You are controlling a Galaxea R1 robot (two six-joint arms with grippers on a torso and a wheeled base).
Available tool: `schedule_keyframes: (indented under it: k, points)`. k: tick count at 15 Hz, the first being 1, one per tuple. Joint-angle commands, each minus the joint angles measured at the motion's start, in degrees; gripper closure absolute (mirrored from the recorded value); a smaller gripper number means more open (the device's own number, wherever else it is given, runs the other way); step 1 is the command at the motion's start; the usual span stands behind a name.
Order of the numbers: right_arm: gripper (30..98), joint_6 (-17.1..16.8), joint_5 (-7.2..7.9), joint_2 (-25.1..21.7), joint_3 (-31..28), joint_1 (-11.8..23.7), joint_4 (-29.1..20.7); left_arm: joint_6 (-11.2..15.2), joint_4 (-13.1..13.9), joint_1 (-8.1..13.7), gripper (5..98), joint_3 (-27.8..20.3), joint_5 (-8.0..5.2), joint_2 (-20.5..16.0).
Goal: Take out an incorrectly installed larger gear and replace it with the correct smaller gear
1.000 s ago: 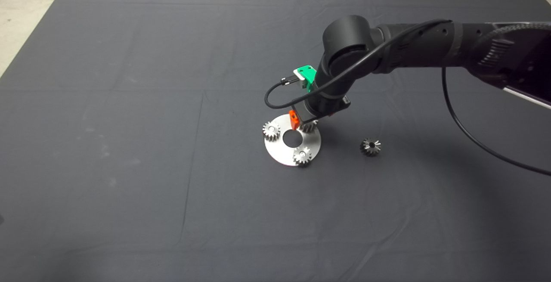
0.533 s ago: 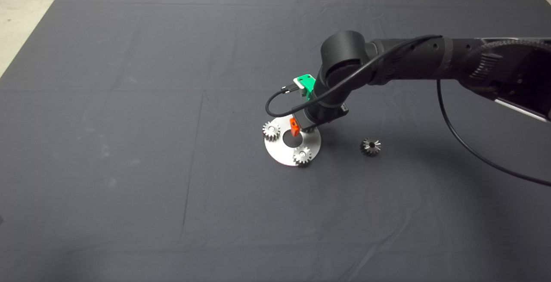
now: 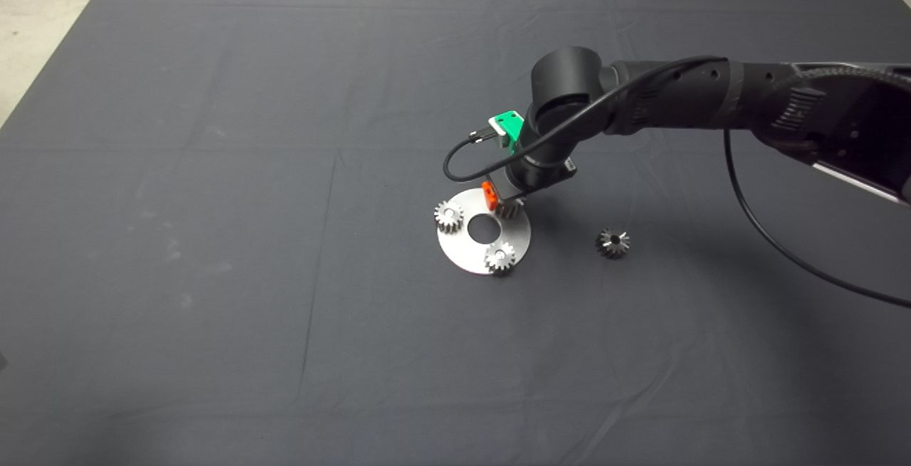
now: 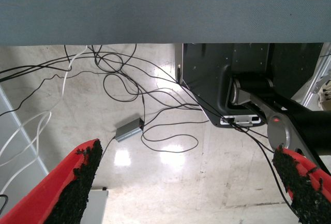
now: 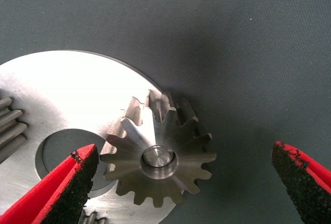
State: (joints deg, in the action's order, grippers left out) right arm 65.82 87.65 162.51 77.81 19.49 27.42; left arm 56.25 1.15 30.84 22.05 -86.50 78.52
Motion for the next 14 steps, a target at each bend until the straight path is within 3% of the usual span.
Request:
schedule_keyframes:
  k: [1, 14]
  points:
    - [39.9, -0.23, 4.46, 0.60, 0.05, 0.73, 2.38, 0.08, 0.78, -0.08, 19.4, -0.78, 0.02, -0.33]
    - [39.9, 0.02, 4.55, 1.55, -0.04, 0.03, 2.38, 0.00, 0.70, -0.08, 19.4, -0.80, 0.01, -0.33]
